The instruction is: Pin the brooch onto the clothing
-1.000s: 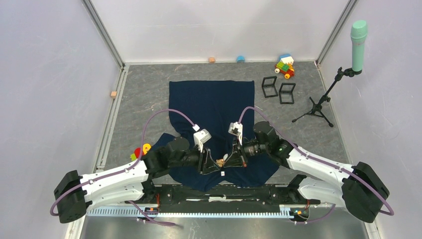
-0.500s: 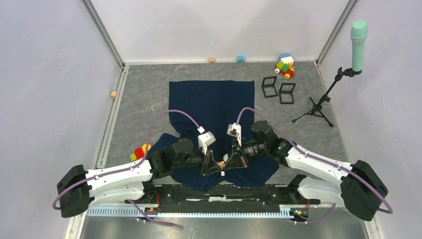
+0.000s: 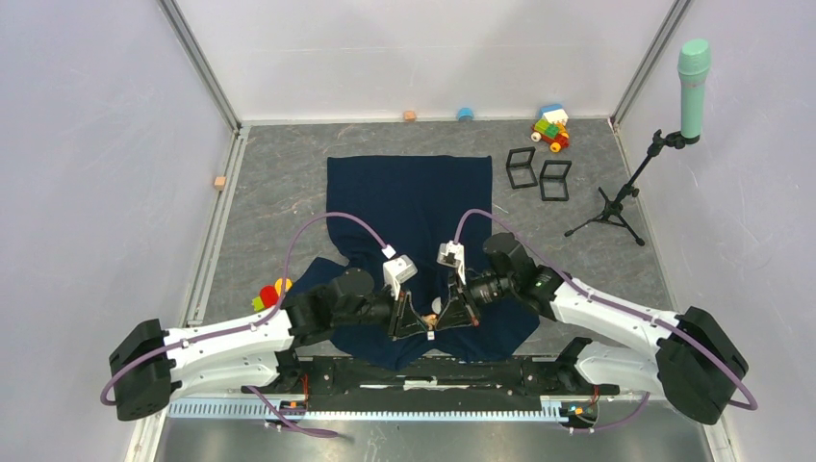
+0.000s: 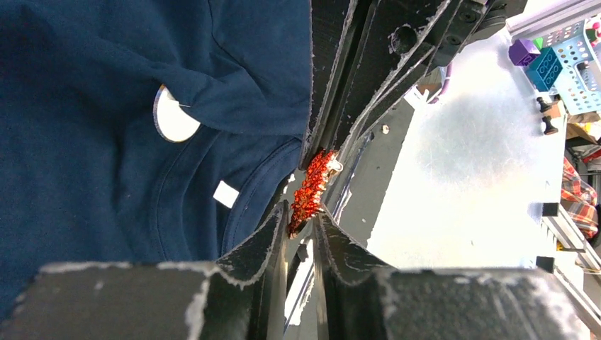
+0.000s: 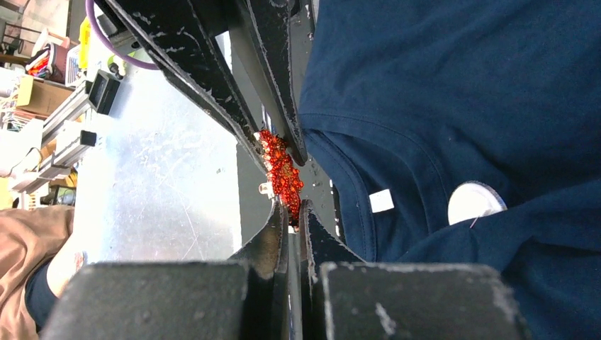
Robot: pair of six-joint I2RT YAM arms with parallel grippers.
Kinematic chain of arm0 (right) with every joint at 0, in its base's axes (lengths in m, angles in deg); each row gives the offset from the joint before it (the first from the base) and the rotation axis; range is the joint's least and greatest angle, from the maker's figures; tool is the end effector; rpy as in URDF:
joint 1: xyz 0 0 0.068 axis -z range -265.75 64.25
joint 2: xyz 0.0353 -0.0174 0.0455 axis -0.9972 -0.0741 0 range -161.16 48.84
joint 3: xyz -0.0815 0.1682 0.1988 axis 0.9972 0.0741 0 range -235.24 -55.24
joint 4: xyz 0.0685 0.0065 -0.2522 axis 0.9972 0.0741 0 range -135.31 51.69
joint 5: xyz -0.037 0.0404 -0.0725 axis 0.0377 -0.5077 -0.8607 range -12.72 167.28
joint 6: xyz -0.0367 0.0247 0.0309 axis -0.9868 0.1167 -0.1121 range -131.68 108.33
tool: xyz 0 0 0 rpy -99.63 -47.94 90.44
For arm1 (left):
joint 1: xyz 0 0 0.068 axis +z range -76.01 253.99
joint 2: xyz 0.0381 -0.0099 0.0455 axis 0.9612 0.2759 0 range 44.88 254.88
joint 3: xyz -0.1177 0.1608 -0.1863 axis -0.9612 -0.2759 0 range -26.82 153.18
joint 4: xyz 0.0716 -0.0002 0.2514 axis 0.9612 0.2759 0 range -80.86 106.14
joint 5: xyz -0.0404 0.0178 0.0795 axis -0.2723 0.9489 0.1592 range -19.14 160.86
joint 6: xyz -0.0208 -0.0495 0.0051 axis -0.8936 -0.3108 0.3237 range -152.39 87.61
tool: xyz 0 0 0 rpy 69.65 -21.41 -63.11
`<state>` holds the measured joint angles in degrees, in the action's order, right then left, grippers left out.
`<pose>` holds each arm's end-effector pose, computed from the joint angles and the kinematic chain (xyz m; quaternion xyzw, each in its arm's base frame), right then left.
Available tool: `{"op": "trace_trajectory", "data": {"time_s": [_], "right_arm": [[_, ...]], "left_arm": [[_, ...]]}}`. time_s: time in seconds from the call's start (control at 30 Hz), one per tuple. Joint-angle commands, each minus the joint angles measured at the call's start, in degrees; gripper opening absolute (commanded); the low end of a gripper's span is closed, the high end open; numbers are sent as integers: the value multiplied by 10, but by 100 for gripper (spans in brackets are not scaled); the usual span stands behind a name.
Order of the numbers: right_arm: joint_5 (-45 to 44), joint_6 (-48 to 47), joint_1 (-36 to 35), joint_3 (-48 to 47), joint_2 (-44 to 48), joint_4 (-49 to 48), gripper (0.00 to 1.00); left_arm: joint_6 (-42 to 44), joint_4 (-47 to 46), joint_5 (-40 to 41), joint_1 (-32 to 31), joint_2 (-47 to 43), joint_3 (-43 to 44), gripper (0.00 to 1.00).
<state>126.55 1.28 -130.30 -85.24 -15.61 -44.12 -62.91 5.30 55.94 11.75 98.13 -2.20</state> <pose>0.1386 0.1743 0.2059 -0.4033 0.7263 0.5248 0.1857 0.0870 -0.1850 0.2149 0.2955 0.7844 -0.4622 0.2894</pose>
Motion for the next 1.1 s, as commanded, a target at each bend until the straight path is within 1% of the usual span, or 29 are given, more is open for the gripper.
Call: {"op": "trace_trajectory", "data": {"time_s": [0.0,0.07,0.13,0.2,0.23,0.3,0.37,0.5,0.57,0.67,0.77,0.83,0.93,1.07], "right_arm": [[-5,-24,2,-22,-10,14,0],[-3,-28,2,-24,-13,15,0],[-3,-33,1,-26,-14,16,0],[-9,-33,2,-27,-13,17,0],[-14,-32,2,-28,-11,19,4],[-30,-32,2,-26,-4,18,16],[-36,-35,9,-22,13,20,18],[-26,-45,46,2,60,17,36],[4,-30,63,21,90,-17,45],[49,31,67,59,131,-116,56],[69,102,67,89,161,-215,64],[67,136,66,103,176,-260,68],[59,187,65,115,184,-316,70],[49,244,58,132,170,-382,63]], "left_arm": [[8,-59,-20,-7,-9,13,20],[-3,-91,-46,-11,9,11,16],[0,-93,-53,-20,32,19,11],[5,-90,-48,-29,49,27,3],[6,-91,-42,-31,54,28,2],[3,-94,-19,-35,49,24,2],[-3,-104,9,-35,28,12,2],[-38,-155,48,-33,-32,-32,2],[-60,-186,55,-34,-57,-58,2],[-77,-202,56,-34,-82,-73,2],[-83,-205,50,-34,-96,-77,2],[-86,-216,42,-34,-102,-80,2],[-84,-231,16,-34,-99,-77,2],[-77,-236,-23,-33,-77,-66,2]]}}
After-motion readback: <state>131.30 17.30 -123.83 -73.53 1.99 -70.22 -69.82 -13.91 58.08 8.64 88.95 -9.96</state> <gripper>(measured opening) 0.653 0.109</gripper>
